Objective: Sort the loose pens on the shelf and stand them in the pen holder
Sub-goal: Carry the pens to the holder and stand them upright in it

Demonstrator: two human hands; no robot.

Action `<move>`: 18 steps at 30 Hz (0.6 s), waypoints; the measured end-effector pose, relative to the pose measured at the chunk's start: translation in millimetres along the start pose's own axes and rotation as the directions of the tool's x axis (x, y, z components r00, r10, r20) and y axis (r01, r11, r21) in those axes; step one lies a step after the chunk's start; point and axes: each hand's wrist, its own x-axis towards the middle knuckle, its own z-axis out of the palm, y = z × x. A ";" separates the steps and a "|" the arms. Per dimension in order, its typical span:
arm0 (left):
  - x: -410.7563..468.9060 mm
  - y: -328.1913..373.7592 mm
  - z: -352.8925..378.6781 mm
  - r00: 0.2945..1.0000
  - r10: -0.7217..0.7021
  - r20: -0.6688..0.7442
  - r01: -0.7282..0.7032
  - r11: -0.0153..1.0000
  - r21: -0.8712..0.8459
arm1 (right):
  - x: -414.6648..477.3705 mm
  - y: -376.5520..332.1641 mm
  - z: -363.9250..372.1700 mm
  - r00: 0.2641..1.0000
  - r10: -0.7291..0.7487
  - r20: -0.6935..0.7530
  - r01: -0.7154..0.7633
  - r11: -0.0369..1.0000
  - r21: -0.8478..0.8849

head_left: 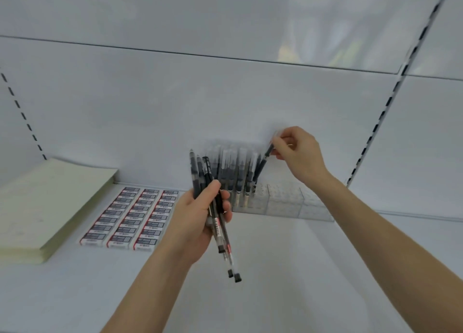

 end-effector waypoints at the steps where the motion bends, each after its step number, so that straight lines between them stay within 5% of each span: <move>1: 0.0 0.1 -0.3 1.000 0.006 -0.002 -0.006 1.000 -0.003 | -0.3 -1.4 0.5 1.000 -0.015 0.018 0.015 1.000 -0.015; 6: 0.1 -2.0 -0.5 0.998 0.043 -0.043 -0.043 0.999 -0.007 | -2.6 0.0 0.9 0.992 -0.093 0.088 0.104 0.986 -0.127; 11: -3.6 -4.5 -0.1 0.998 0.058 -0.022 -0.057 0.997 0.046 | -16.6 22.1 19.3 0.980 -0.004 0.200 0.053 0.968 -0.243; 15: -6.3 -3.9 -0.5 0.997 0.072 0.011 -0.072 0.993 0.089 | -21.3 15.7 10.4 0.989 0.043 0.140 -0.006 0.968 -0.251; 18: -8.2 -5.5 1.9 0.996 0.067 0.065 -0.074 0.990 0.117 | -36.7 -1.8 0.3 0.994 0.057 0.090 -0.047 0.994 -0.103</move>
